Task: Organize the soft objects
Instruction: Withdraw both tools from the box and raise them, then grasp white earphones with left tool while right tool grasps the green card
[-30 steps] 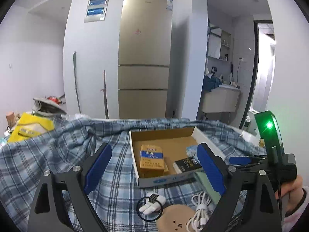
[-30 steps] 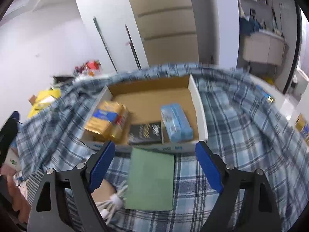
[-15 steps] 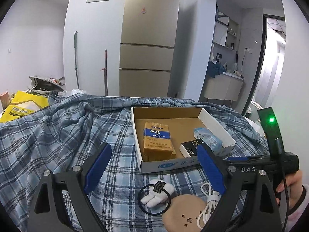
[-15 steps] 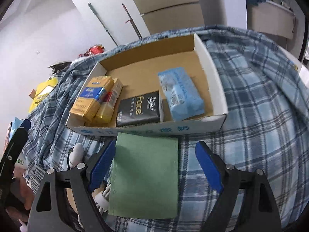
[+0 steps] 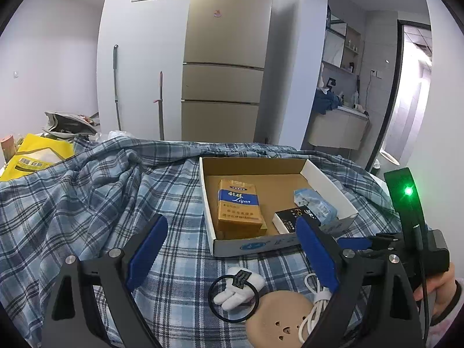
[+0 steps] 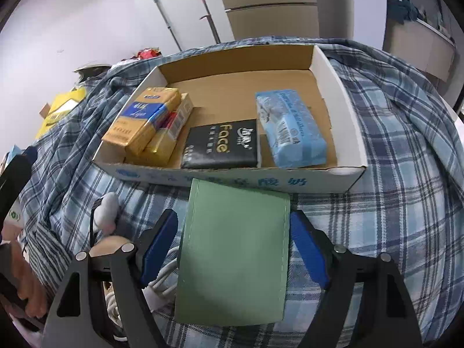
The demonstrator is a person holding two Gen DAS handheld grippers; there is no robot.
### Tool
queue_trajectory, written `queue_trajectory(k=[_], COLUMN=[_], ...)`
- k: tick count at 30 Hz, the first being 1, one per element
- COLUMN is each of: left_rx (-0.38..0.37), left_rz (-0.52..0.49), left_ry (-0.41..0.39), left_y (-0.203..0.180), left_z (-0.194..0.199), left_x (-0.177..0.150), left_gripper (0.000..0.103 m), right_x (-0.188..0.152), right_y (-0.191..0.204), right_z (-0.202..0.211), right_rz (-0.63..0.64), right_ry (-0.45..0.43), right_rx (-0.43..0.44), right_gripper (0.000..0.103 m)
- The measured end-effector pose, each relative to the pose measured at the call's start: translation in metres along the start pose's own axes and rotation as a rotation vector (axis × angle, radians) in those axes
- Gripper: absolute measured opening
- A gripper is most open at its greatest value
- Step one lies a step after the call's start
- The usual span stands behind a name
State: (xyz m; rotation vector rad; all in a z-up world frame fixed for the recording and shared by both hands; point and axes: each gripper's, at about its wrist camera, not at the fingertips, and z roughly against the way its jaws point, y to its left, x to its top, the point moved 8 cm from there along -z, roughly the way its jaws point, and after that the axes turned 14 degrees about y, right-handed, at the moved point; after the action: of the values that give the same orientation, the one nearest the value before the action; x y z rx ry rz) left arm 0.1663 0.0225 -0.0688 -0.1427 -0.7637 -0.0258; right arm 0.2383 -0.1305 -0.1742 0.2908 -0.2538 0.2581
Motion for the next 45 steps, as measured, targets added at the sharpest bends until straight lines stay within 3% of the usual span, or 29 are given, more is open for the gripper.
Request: queue_trajectory(k=[2, 5, 10, 18, 28, 37, 40, 44, 45], left_rx=[0.000, 0.003, 0.012, -0.073, -0.121, -0.132, -0.144, -0.146, -0.152], left_rz=[-0.011, -0.025, -0.063, -0.086, -0.231, -0.297, -0.326, -0.315, -0.313], left_ry=[0.001, 0.003, 0.118, 0.234, 0.397, 0.474, 0.487, 0.473, 0.477], left_y=[-0.002, -0.004, 0.006, 0.008, -0.003, -0.013, -0.018, -0.016, -0.016], left_z=[0.000, 0.003, -0.002, -0.021, -0.058, -0.072, -0.074, -0.073, -0.073], left_x=[0.000, -0.001, -0.010, -0.020, -0.034, -0.040, -0.046, -0.045, -0.046], left_gripper=[0.092, 0.092, 0.092, 0.091, 0.059, 0.057, 0.050, 0.049, 0.043], right_x=[0.000, -0.001, -0.002, -0.003, -0.007, -0.011, -0.011, -0.013, -0.013], right_y=[-0.003, -0.008, -0.009, 0.007, 0.017, 0.016, 0.016, 0.014, 0.014], right_z=[0.001, 0.006, 0.029, 0.062, 0.057, 0.042, 0.039, 0.035, 0.034], right_rz=[-0.012, -0.036, -0.024, 0.031, 0.077, 0.089, 0.095, 0.085, 0.084], right_ry=[-0.007, -0.025, -0.080, -0.158, -0.144, -0.097, -0.090, -0.079, -0.073], right_rx=[-0.017, 0.026, 0.016, 0.007, 0.009, -0.007, -0.019, -0.026, -0.025], right_gripper=[0.069, 0.068, 0.068, 0.068, 0.068, 0.068, 0.068, 0.068, 0.068])
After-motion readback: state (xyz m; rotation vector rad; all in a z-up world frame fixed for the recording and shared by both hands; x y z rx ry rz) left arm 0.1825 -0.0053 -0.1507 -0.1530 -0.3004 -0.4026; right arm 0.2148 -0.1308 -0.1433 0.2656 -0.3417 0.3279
